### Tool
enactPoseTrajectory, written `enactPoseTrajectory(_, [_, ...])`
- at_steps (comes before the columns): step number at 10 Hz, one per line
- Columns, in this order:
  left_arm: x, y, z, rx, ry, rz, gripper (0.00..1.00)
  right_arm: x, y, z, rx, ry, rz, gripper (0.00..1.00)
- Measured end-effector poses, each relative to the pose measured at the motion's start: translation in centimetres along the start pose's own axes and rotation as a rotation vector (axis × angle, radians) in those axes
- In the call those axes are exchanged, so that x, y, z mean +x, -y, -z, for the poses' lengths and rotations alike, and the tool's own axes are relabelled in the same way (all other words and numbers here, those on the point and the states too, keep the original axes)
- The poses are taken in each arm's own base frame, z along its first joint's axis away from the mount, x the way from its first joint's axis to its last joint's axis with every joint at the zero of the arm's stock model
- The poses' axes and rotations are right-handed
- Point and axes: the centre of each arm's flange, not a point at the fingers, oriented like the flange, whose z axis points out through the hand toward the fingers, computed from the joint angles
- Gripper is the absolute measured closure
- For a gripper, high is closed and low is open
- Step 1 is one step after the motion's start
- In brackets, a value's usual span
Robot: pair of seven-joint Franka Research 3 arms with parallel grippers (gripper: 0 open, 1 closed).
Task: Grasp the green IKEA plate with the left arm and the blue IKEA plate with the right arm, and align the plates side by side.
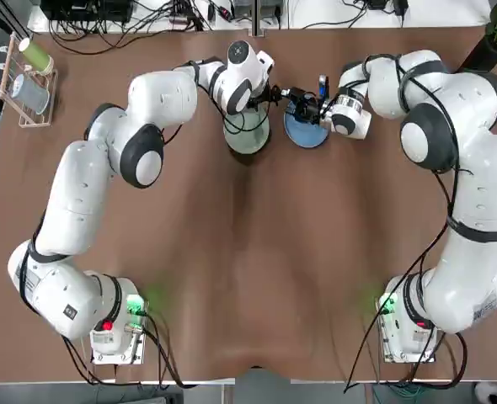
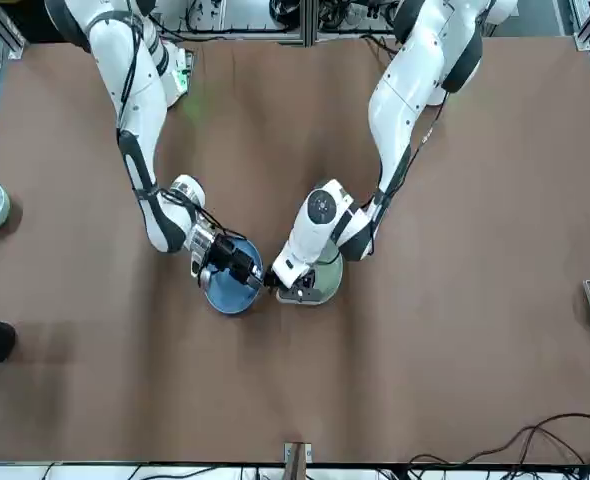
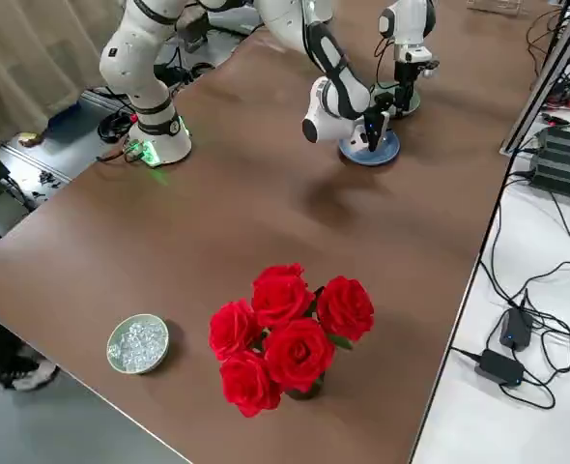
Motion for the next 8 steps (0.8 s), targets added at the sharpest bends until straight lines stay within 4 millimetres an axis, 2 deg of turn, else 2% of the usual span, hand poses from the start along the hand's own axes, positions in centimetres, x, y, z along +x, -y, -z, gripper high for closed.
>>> enactPoseTrajectory(3, [-0.35,-0.20,-0.13,0.002,0.005,-0.005,0.00,0.22,-0.89,0.36,-0.012,-0.006,-0.007,0.04])
enactPoseTrajectory(8, [-0.55,-0.24,-0.24,0.003,0.008,-0.006,0.00,0.19,-1.24,0.43,-0.017,-0.006,-0.010,0.04])
